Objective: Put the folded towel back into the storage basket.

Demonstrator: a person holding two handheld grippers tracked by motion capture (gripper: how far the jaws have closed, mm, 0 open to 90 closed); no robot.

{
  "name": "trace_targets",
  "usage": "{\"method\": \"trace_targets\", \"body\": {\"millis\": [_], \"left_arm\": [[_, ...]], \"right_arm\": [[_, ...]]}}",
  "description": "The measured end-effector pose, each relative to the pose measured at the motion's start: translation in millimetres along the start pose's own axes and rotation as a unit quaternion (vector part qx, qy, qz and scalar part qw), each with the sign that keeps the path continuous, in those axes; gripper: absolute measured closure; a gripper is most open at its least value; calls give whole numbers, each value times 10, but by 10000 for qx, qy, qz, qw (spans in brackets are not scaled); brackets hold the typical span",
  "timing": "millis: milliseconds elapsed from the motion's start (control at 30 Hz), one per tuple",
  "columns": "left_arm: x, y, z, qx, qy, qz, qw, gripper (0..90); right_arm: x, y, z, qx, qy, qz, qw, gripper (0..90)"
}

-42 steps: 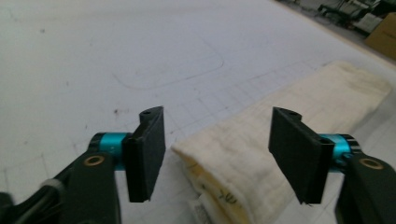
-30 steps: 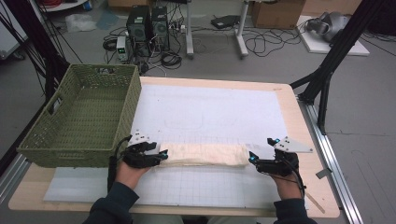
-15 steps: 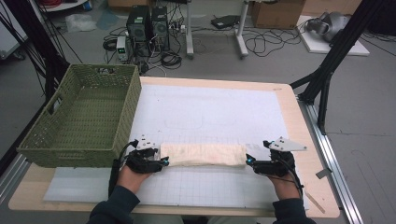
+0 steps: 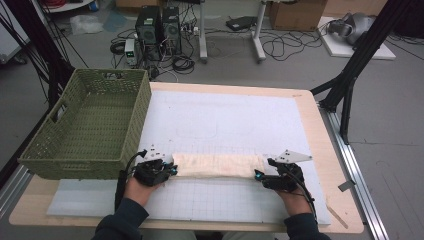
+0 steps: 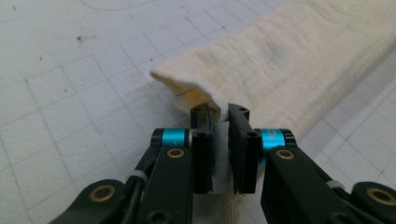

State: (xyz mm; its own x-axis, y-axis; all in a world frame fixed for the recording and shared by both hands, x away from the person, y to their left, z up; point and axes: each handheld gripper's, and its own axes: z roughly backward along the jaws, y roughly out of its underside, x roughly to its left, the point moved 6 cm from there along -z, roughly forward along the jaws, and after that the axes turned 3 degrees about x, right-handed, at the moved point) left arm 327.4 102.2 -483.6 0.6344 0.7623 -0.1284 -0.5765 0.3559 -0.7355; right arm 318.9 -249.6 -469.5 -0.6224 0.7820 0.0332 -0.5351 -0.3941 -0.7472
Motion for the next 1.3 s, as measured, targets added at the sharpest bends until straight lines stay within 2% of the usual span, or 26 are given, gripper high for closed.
{"method": "trace_targets", "body": {"millis": [167, 333, 433, 567, 733, 867, 1000, 1167, 1300], "left_arm": [[-3, -2, -3, -12, -16, -32, 10000, 810], [-1, -1, -5, -27, -11, -42, 10000, 810], [0, -2, -7, -27, -6, -35, 10000, 810], [3, -1, -10, -37, -5, -34, 10000, 811], [8, 2, -14, -67, 9, -14, 10000, 813], [7, 2, -18, -98, 24, 19, 9999, 813], [7, 1, -18, -104, 32, 42, 9999, 816], [13, -4, -14, -91, 37, 28, 9999, 823], [14, -37, 19, -179, 22, 32, 9998, 828]], "right_arm": [[-15, 39, 14, -35, 74, -48, 10000, 446], [-6, 94, -44, 116, 45, -71, 9999, 489], [20, 121, -94, 230, -24, -65, 9997, 523], [19, 125, -118, 241, -156, -144, 9995, 583], [44, 130, -124, 256, -347, -199, 9989, 681], [66, 133, -132, 211, -493, -294, 9981, 794], [74, 124, -130, 220, -474, -363, 9980, 816], [102, 90, -115, 283, -215, -65, 9993, 824], [91, 60, -84, 194, -86, 3, 9998, 827]]}}
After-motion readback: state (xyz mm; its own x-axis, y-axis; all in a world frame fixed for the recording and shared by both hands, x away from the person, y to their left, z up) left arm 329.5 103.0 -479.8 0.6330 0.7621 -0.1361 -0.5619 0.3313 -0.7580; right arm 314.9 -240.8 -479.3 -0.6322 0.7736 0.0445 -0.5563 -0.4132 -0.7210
